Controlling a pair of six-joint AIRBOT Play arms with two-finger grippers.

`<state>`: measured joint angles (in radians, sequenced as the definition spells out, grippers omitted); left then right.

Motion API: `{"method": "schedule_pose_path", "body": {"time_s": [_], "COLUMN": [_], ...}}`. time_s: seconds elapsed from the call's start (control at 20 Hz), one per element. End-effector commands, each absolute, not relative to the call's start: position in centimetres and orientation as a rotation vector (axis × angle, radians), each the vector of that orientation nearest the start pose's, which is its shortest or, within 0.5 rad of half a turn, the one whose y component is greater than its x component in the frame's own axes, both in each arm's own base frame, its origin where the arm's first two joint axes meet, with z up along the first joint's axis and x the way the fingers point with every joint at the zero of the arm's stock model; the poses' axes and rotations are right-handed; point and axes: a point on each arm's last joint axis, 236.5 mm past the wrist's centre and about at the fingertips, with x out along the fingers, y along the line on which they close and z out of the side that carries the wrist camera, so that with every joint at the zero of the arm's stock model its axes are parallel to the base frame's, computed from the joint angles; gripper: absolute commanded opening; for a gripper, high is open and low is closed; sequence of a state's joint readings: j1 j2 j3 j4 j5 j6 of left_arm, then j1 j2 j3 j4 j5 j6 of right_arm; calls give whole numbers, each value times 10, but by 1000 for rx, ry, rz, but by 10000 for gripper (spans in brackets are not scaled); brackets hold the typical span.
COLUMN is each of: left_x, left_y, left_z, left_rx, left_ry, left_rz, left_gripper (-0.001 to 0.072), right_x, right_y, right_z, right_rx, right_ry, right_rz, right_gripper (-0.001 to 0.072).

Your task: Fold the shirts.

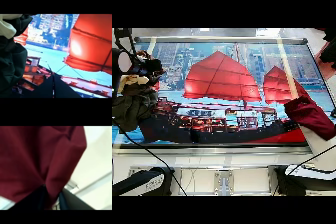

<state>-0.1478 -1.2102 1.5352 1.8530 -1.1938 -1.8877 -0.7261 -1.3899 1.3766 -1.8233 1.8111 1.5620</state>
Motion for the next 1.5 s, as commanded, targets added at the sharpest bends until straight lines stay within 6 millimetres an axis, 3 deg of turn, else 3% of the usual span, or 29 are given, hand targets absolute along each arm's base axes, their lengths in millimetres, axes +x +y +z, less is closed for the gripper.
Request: {"method": "schedule_pose_path", "body": {"time_s": [0.0,0.1,0.2,0.25,0.3,0.4,0.45,0.5,0.55,0.6,0.7,0.8,0.85,0.95,1.05,1.45], "left_x": [435,435,435,435,436,437,437,435,433,430,422,414,411,402,393,390], "left_y": [-10,-10,-11,-11,-11,-11,-11,-11,-10,-9,-7,-5,-5,-5,-7,-2], "left_z": [189,189,189,189,189,190,190,189,187,184,178,173,171,165,159,158], "left_rx": [-44,-45,-46,-46,-46,-46,-47,-46,-45,-43,-41,-26,-8,14,36,188], "left_ry": [828,828,830,829,826,820,822,829,842,858,900,940,959,1005,1053,1079], "left_rz": [172,171,171,170,169,167,169,170,174,179,191,196,191,180,161,96], "left_gripper": [15,15,15,15,15,15,15,15,15,15,15,15,16,26,26,24], "right_x": [128,129,151,180,221,339,392,429,452,465,473,461,450,434,428,428], "right_y": [-228,-229,-238,-237,-224,-149,-96,-49,-3,34,102,164,191,222,234,234], "right_z": [16,20,34,41,46,74,107,140,165,170,146,109,94,77,74,75], "right_rx": [489,485,450,434,450,549,594,596,563,504,380,207,131,46,29,54], "right_ry": [1982,1980,1880,1771,1633,1248,1052,881,749,690,698,757,795,842,852,859], "right_rz": [-777,-785,-787,-729,-612,-182,67,265,419,494,546,605,636,667,666,657], "right_gripper": [307,319,323,323,323,322,322,322,322,321,322,322,323,325,325,324]}}
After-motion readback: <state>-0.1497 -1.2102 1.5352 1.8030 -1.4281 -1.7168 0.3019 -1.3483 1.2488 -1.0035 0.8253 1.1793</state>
